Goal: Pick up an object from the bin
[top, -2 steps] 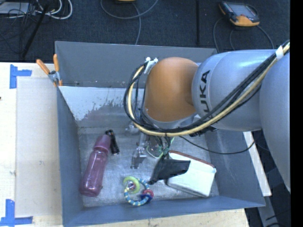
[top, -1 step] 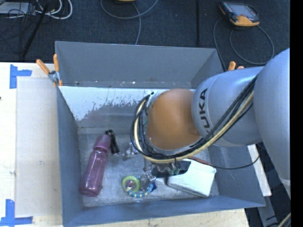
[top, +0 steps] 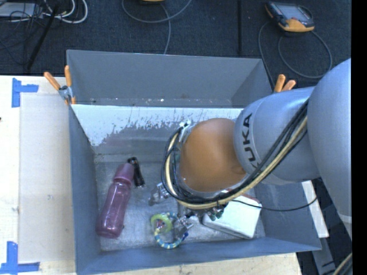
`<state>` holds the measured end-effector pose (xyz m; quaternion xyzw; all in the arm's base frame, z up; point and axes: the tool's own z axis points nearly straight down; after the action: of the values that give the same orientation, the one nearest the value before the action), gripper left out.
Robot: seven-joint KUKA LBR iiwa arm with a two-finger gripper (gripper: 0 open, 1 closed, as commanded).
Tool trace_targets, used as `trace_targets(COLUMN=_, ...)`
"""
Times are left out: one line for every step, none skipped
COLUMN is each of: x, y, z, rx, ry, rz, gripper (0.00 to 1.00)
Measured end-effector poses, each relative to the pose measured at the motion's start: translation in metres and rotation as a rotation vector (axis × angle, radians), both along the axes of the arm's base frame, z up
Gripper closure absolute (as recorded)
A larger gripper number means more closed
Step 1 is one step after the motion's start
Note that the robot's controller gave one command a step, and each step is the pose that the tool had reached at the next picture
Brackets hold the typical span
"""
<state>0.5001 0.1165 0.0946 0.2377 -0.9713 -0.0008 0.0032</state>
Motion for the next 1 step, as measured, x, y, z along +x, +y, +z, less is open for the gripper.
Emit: trace_targets(x=0.0141, y=-0.0229, z=0.0086, rx=0.001, ry=-0.006, rz=-0.168, gripper=0.0)
